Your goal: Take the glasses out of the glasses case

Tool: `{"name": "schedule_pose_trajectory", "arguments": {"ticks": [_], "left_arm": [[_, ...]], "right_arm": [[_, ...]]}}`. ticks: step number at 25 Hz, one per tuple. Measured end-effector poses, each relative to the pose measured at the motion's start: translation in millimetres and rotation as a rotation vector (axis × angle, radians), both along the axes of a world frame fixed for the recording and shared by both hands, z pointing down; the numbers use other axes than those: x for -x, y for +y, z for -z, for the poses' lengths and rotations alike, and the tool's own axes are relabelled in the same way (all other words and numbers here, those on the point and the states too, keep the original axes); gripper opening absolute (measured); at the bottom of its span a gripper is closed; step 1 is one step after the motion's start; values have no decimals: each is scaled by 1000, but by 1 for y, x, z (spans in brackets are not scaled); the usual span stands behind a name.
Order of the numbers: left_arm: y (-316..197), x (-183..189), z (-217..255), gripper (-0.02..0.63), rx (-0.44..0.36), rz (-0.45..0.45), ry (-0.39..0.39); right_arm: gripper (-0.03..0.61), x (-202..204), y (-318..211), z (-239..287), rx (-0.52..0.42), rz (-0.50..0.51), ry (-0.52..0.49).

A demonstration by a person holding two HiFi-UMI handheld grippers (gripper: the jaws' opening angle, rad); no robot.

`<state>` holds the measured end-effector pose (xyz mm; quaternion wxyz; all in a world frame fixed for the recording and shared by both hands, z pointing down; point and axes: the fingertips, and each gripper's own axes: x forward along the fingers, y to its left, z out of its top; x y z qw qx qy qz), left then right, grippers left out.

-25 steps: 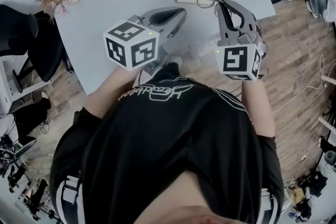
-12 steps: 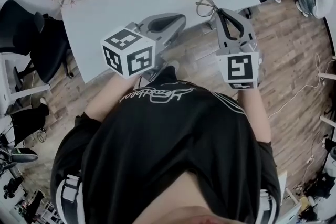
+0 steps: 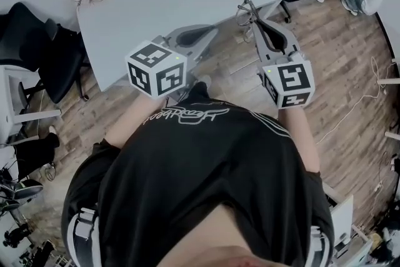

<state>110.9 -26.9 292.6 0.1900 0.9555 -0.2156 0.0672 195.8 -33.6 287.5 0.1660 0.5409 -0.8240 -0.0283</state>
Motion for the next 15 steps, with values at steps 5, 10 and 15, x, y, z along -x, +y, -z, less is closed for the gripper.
{"name": "schedule_pose_trajectory", "arguments": {"ticks": [5,10,15], "left_arm": [[27,-10,6,8,-16,-24,9],[44,-17,3,8,-25,-38,-8],[58,-20,4,8,-33,-40,-13]], "right_arm": [[20,-8,31,-1,23,-12,-63],[20,-14,52,-5,33,-15,-77],[20,-13,70,-8,48,4,-136]]}}
